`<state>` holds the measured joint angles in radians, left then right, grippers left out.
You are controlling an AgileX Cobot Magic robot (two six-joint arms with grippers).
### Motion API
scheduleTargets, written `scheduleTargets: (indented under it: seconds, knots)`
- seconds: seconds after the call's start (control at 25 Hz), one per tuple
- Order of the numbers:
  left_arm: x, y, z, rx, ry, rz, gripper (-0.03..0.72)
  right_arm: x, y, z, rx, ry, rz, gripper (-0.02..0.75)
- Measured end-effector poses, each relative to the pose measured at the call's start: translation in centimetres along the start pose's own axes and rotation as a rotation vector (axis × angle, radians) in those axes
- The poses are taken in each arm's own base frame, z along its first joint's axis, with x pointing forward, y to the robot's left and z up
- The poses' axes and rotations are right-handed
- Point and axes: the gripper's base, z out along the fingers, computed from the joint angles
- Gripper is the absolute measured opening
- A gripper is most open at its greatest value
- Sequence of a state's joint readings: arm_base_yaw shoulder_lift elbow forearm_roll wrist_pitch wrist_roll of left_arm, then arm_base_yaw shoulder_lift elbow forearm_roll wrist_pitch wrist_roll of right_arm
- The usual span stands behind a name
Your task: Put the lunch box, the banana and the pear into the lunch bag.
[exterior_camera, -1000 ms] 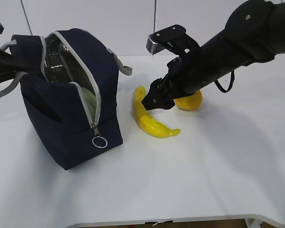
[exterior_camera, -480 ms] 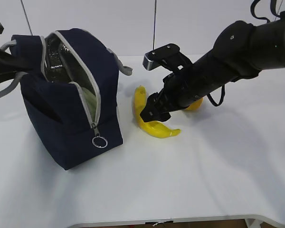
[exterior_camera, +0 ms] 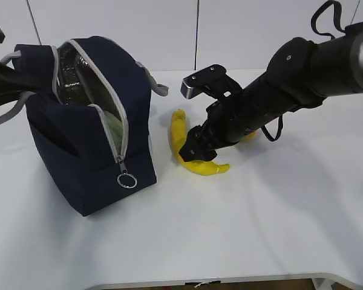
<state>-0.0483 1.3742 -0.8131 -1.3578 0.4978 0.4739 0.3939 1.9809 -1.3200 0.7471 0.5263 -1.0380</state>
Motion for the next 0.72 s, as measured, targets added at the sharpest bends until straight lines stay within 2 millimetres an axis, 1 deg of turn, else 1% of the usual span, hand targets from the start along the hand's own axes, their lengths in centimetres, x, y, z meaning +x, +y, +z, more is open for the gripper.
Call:
scheduleTargets:
  seconds: [0.12,0.28,0.72]
  knots:
    - [0.0,0.0,0.0,0.0,0.0,0.0,-0.012,0.4,-0.2,0.7,-0.002,0.015,-0.007,0.548]
    - [0.0,0.0,0.0,0.0,0.0,0.0,-0.012,0.7,-0.3,1.2,0.004,0.021,-0.008,0.548]
    - [0.0,0.0,0.0,0.0,0.0,0.0,-0.012,0.6,-0.4,1.2,0.012,0.015,-0.046,0.548]
